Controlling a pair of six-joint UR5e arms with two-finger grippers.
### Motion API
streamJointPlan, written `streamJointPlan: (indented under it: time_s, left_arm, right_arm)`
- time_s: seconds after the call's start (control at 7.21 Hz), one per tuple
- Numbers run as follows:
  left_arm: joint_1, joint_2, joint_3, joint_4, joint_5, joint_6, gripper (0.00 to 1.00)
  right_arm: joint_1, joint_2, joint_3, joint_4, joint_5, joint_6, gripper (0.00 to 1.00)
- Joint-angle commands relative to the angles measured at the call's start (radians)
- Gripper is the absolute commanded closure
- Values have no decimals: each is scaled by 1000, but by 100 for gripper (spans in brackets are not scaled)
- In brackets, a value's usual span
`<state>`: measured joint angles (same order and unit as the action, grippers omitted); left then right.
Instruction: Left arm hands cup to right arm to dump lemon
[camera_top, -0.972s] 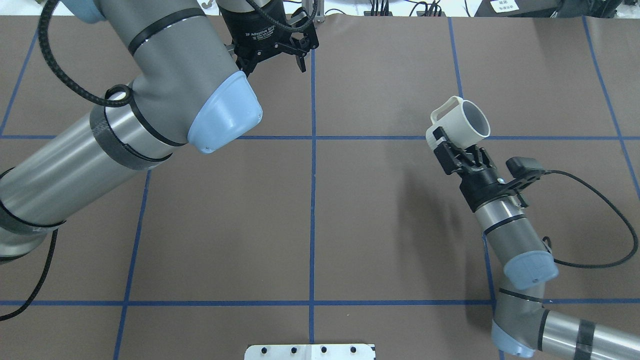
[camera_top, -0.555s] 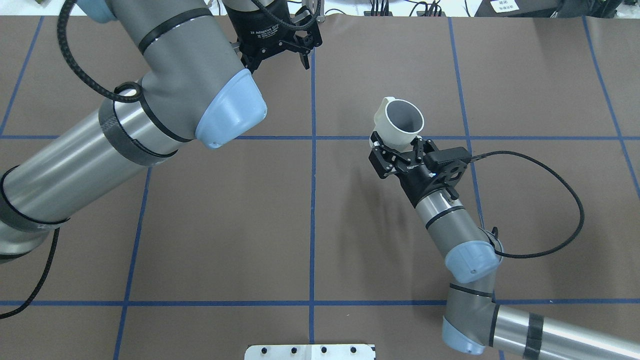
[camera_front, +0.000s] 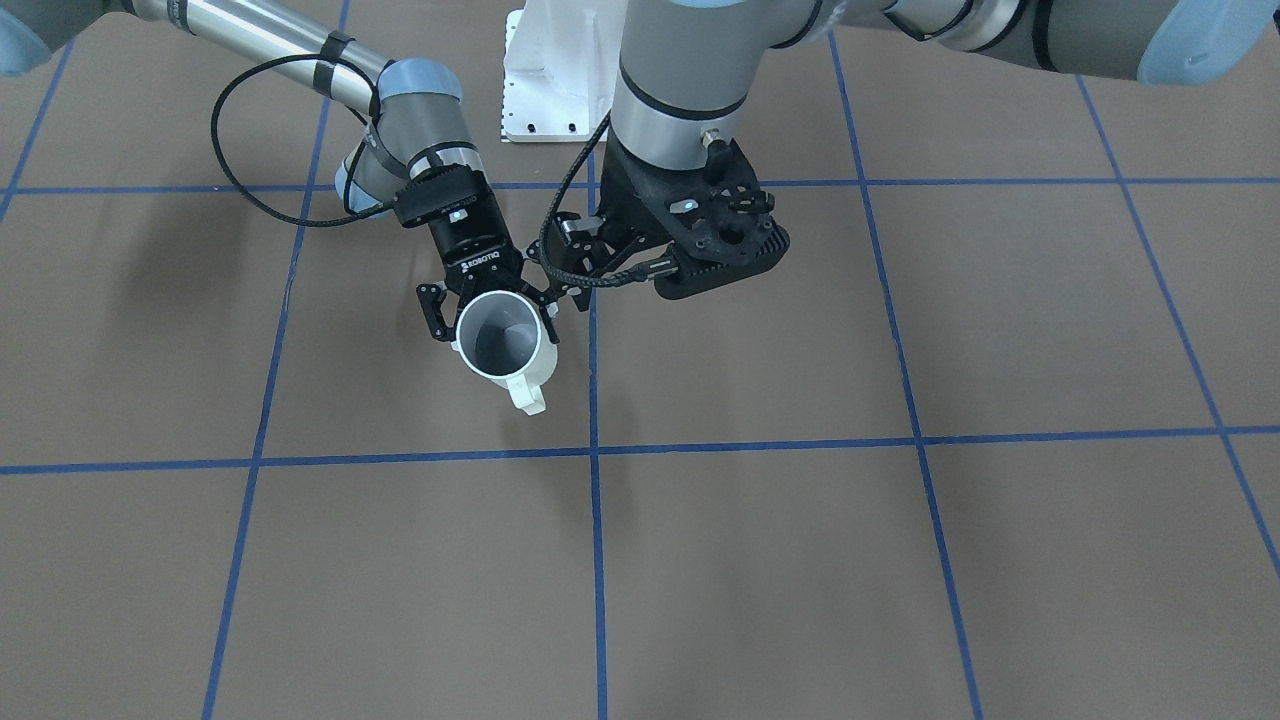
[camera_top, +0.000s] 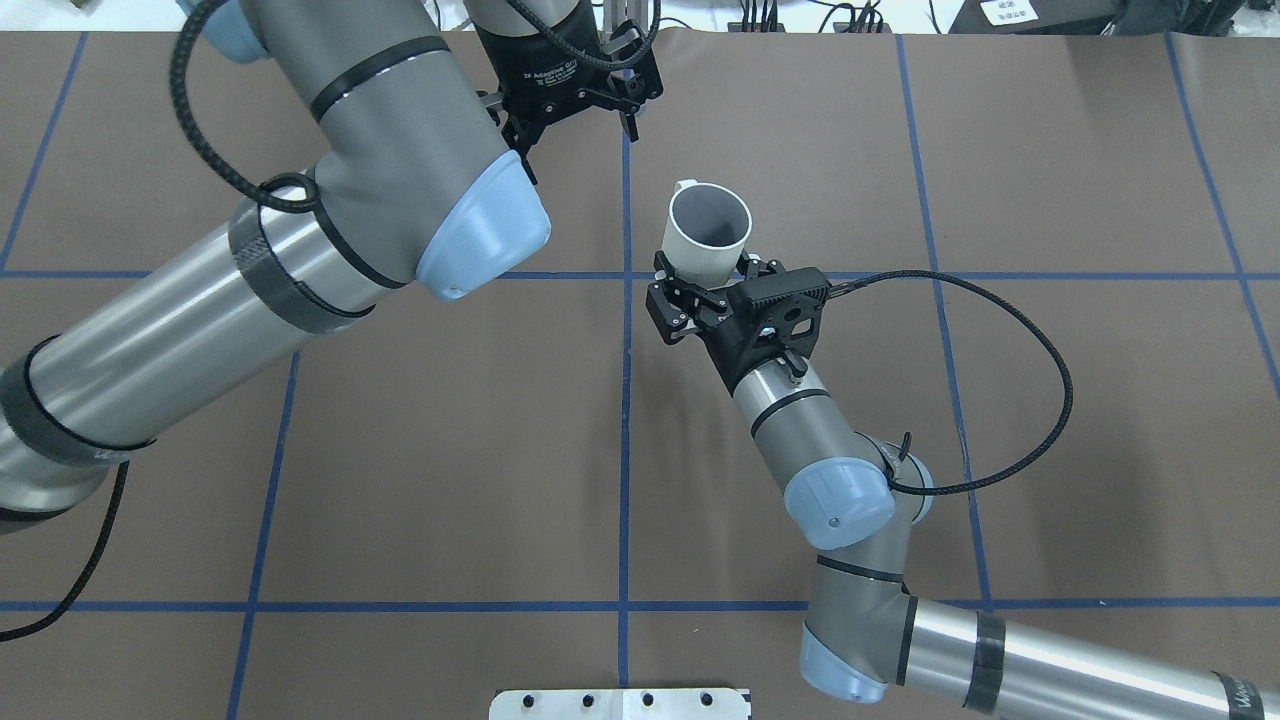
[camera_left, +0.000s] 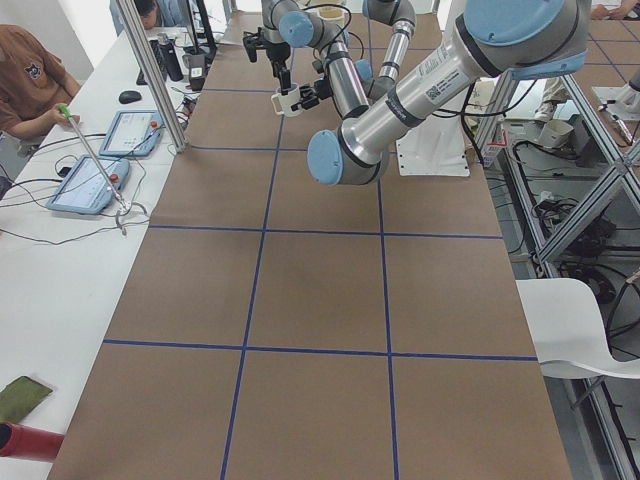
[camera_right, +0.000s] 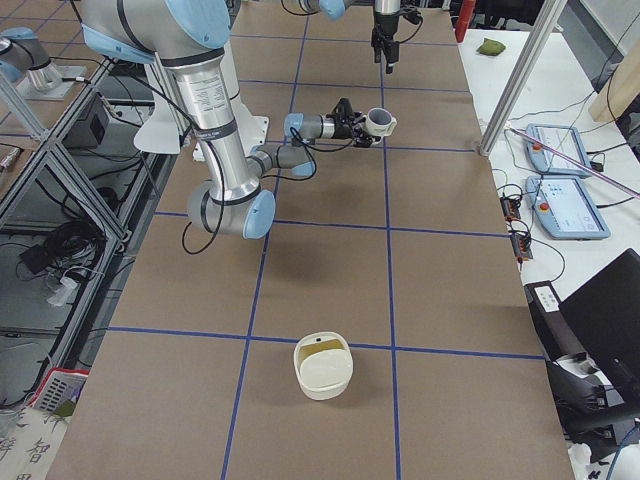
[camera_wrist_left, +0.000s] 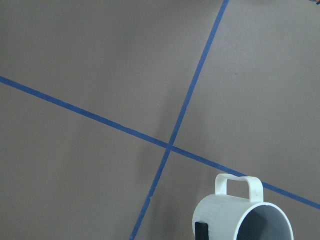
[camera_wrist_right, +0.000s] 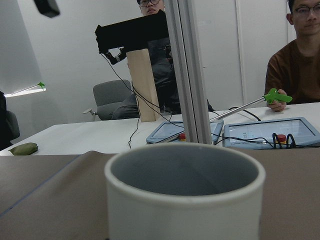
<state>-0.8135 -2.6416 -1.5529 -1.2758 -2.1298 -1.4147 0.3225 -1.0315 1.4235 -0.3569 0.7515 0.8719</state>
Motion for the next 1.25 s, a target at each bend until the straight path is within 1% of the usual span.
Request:
streamJointPlan:
  time_s: [0.0,0.14,0.28,0.42,0.69,0.83,1.11]
  left_arm:
    - [13,-88,136,45,-1,-1,0]
    - [28,-89,142,41,-2,8,3]
    - [36,-89,148,39,-13,11,10]
    - [51,-87,145,41,-15,11,14]
    - [82,-84,148,39,-13,11,17]
    - [88,-83,148,39,-12,11,18]
    - [93,-80,149,39,-13,11,27]
  right_arm:
    - [-9,34,-5,-49,-1,-19,62]
    - [-11,33,-5,-50,-1,-52,61]
    - [-11,31,-6,-50,-11,-62,58]
    - [-17,33,-6,-50,-46,-62,58]
    - [-48,51,-15,-50,-119,-62,57]
    - [-54,53,-18,-51,-130,-63,56]
    - [-54,48,-20,-50,-133,-85,54]
